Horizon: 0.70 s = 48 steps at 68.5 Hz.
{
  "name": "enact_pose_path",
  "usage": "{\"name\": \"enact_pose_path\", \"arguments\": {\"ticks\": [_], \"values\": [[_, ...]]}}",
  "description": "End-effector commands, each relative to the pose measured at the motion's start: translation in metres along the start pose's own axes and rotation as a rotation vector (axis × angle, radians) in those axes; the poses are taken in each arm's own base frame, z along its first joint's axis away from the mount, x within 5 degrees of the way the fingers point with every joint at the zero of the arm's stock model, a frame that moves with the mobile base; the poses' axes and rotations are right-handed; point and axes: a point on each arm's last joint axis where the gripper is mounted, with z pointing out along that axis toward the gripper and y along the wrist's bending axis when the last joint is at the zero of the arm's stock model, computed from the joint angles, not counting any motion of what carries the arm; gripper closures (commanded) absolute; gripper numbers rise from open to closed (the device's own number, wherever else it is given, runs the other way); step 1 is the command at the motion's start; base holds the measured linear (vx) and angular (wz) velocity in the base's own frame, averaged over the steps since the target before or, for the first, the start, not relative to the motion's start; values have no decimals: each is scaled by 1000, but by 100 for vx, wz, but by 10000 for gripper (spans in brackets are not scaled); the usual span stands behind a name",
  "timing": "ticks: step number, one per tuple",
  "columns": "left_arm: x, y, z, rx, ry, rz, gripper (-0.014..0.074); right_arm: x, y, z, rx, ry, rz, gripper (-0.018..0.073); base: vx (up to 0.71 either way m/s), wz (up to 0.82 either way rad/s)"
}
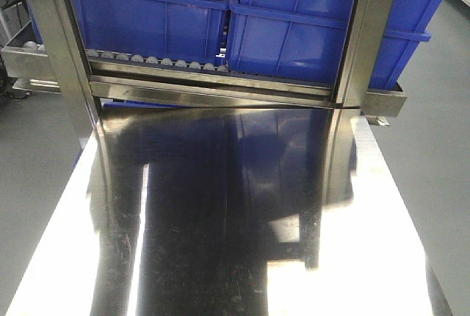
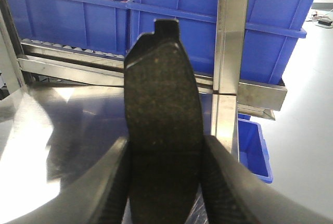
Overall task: Move and align brake pads A on conveyor
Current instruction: 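Back away from the steel table and turn toward the aisle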
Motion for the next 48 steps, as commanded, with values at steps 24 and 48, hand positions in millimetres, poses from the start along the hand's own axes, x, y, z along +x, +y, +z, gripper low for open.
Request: {"name": "enact_pose_path", "arguments": {"ticks": [24, 48], "values": [[-15, -5, -3, 45, -98, 2, 603, -18, -2, -3, 23, -127, 2, 566, 0, 0], [-14, -4, -3, 44, -97, 3, 603, -18, -2, -3, 23, -126, 2, 566, -4, 17]]}}
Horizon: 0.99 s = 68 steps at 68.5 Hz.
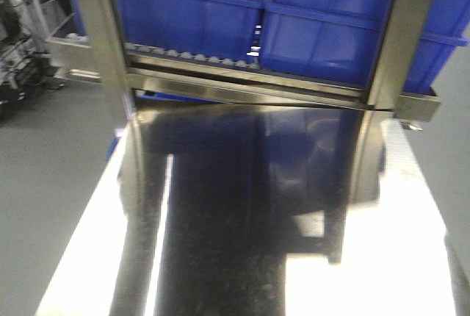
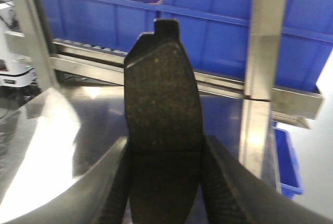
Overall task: Move and align brake pads A on conveyor
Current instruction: 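Back away from the steel table and turn toward the aisle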
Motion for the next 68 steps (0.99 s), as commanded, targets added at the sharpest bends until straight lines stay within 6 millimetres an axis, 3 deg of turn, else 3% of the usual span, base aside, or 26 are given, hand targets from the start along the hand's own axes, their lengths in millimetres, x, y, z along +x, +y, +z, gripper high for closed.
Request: {"name": "enact_pose_path", "arguments": {"ticks": [1, 68], "values": [[-14, -4, -3, 43, -98, 4, 603, -18, -2, -3, 23, -122, -1, 566, -9, 42], [-14, -4, -3, 42, -97, 4, 603, -18, -2, -3, 23, -122, -1, 566, -17, 67]]}}
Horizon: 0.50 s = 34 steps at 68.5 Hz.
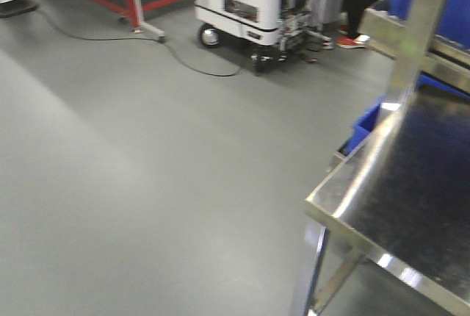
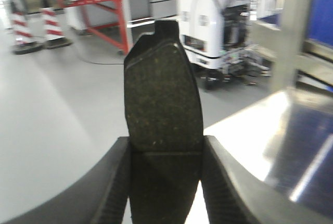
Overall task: Move and align brake pads A on conveyor
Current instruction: 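Back away from the steel table and turn toward the aisle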
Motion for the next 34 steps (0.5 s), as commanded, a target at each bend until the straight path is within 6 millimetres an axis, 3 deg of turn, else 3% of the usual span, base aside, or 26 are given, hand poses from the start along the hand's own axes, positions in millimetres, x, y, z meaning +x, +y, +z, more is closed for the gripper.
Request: {"name": "enact_pose_path", "arguments": {"ticks": [1, 34], "values": [[-15, -4, -4, 43, -99, 4, 603, -18, -2, -3, 24, -121, -3, 566, -16, 63], [-15, -4, -4, 43, -99, 4, 603, -18, -2, -3, 24, -121, -3, 566, -14, 71]]}}
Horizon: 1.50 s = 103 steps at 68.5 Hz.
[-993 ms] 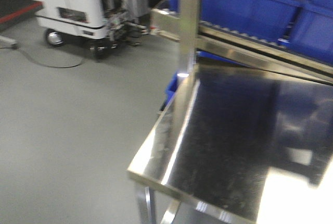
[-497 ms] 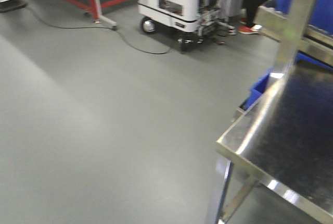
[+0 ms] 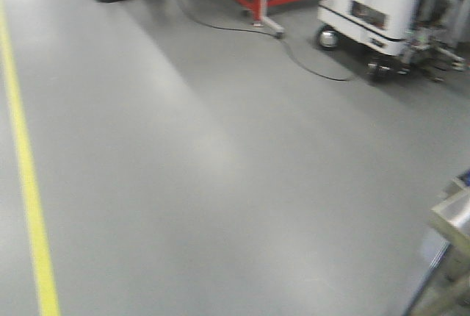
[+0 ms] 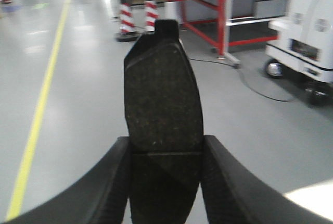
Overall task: Move and align brake pads A on conveyor
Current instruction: 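Back away from the steel table and turn toward the aisle, then drive along the yellow-lined aisle past the striped cones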
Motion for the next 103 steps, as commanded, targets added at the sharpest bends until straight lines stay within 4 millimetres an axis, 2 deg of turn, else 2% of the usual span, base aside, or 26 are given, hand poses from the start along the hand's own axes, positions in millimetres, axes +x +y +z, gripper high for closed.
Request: {"name": "enact_pose_path", "arguments": {"ticks": [1, 26, 43, 73, 103], "values": [[-15, -4, -4, 43, -99, 4, 603, -18, -2, -3, 24, -121, -2, 566, -7, 85], [-15, -4, -4, 44, -101, 4, 603, -18, -2, -3, 24, -121, -2, 566, 0, 86], [-15, -4, -4, 44, -101, 4, 603, -18, -2, -3, 24, -121, -2, 566, 9, 47], [-15, -4, -4, 44, -101, 4, 603, -18, -2, -3, 24, -121, -2, 566, 21, 19], [-15, -4, -4, 44, -101, 4, 603, -18, -2, -3, 24, -121, -2, 566, 46, -8]]}}
